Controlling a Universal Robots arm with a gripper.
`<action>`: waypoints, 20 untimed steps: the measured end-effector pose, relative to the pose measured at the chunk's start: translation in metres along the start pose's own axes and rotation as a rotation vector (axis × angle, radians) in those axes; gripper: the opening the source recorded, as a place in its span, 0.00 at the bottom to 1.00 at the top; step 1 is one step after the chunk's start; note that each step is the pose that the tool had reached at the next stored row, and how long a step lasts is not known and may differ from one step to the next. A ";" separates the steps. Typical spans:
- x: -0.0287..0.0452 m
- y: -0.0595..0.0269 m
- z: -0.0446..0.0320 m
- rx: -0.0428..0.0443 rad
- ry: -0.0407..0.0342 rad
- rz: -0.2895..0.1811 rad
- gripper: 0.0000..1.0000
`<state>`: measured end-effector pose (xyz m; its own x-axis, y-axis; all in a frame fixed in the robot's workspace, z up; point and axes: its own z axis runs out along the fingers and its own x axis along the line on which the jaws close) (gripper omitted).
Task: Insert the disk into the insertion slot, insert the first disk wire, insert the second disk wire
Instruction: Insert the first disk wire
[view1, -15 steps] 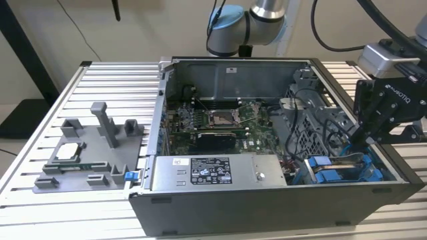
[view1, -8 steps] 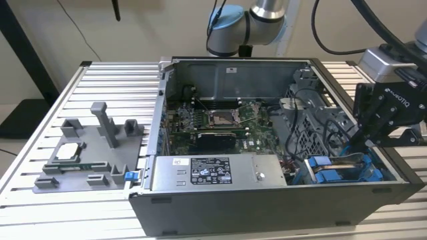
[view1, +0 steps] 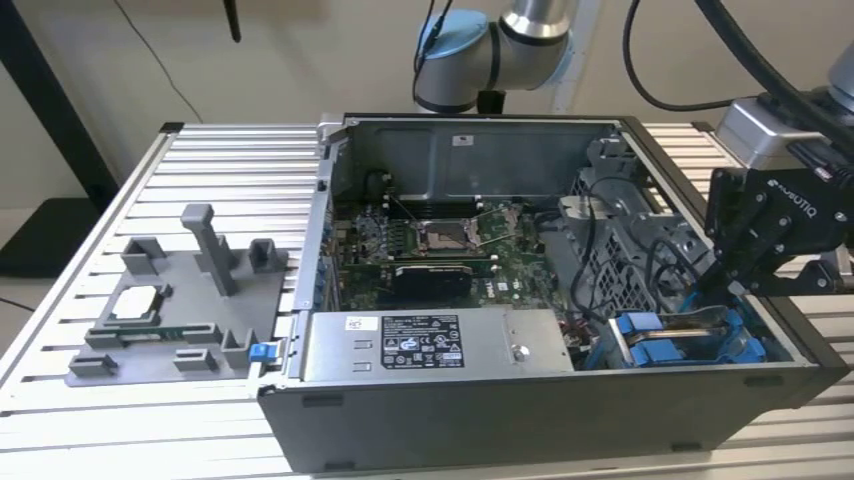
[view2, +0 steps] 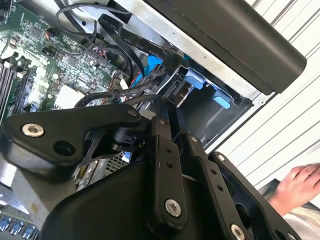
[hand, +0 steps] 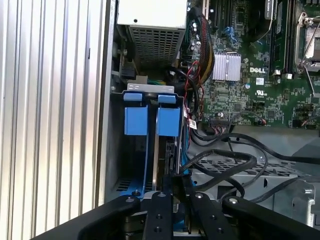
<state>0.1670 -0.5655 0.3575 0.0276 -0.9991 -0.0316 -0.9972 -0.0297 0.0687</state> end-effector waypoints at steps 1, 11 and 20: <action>0.0000 0.0000 0.0000 0.0000 0.0000 0.000 0.00; 0.0002 -0.0013 0.0034 0.0001 -0.0049 0.000 0.00; 0.0015 -0.0036 0.0074 0.0002 -0.0067 -0.001 0.00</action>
<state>0.1702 -0.5667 0.3498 0.0276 -0.9989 -0.0382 -0.9972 -0.0302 0.0686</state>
